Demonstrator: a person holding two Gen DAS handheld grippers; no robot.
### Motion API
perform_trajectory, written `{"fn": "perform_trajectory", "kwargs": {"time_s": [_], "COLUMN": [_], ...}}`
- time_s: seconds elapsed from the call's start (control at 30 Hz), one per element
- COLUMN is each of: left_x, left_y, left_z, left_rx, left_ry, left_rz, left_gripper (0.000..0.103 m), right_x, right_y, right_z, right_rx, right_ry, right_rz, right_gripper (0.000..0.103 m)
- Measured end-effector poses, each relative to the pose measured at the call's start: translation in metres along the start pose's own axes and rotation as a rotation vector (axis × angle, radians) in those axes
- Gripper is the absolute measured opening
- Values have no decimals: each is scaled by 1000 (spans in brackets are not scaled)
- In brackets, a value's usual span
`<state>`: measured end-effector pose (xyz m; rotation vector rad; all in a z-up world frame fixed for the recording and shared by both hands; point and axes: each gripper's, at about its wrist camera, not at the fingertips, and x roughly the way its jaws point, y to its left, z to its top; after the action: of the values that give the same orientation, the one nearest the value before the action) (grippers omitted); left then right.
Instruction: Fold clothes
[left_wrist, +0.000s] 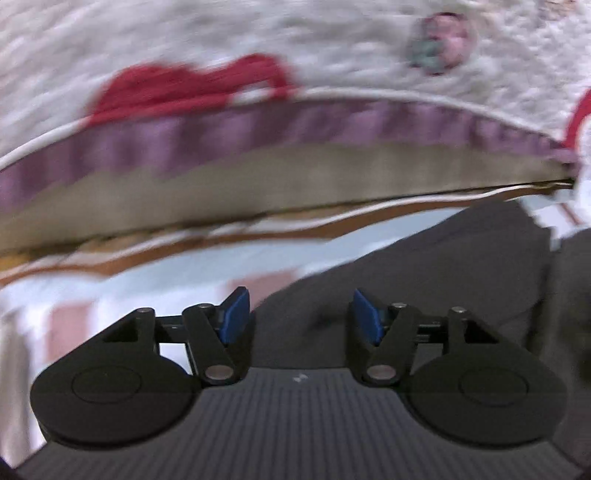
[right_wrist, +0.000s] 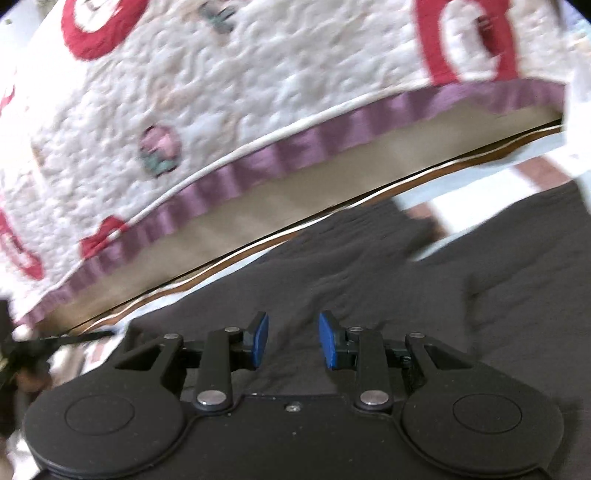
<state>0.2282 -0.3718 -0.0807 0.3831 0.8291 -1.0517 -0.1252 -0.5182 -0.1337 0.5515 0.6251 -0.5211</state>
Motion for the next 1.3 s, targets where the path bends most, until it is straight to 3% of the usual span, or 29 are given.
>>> {"fn": "perform_trajectory", "kwargs": {"time_s": [0.03, 0.17, 0.27, 0.33, 0.37, 0.4, 0.47, 0.7, 0.8, 0.9, 1.0, 1.07, 1.17, 1.23, 1.3], "left_x": [11, 52, 76, 78, 80, 83, 81, 7, -46, -96, -126, -121, -109, -107, -106], "left_y": [-11, -57, -94, -104, -104, -103, -99, -90, -76, -71, -71, -68, -46, -28, -10], "left_z": [4, 3, -10, -12, -10, -7, -2, -5, -22, -55, -100, -126, -150, -151, -152], "left_rx": [31, 227, 483, 533, 507, 472, 400, 270, 171, 130, 118, 86, -59, -150, -241], "left_ry": [4, 78, 141, 79, 81, 90, 91, -211, -331, -368, -280, -133, -7, 27, 62], "left_rz": [-25, -143, -57, -45, -61, -80, -88, 34, -5, -77, -174, -196, -240, -289, -338], "left_gripper": [66, 69, 72, 73, 56, 8, 8, 8, 8, 8, 10, 13, 15, 22, 44], "right_x": [3, 16, 19, 18, 17, 17, 15, 18, 19, 22, 25, 27, 29, 26, 21], "right_y": [5, 24, 27, 24, 23, 21, 18, 3, 6, 11, 14, 17, 23, 29, 35], "right_z": [-1, -3, -8, -14, -17, -19, -25, -36, -37, -36, -33, -31, -27, -25, -22], "right_rx": [-24, -118, -156, -165, -169, -174, -183, -86, -77, -82, -83, -90, -106, -93, -78], "right_ry": [13, 66, 103, 125, 136, 147, 170, 166, 159, 165, 180, 192, 204, 177, 146], "right_rz": [21, 103, 120, 110, 104, 99, 89, 51, 39, 17, 2, -10, -35, -49, -62], "right_gripper": [44, 44, 44, 45, 45, 45, 45, 48, 52, 54, 56, 57, 57, 57, 57]}}
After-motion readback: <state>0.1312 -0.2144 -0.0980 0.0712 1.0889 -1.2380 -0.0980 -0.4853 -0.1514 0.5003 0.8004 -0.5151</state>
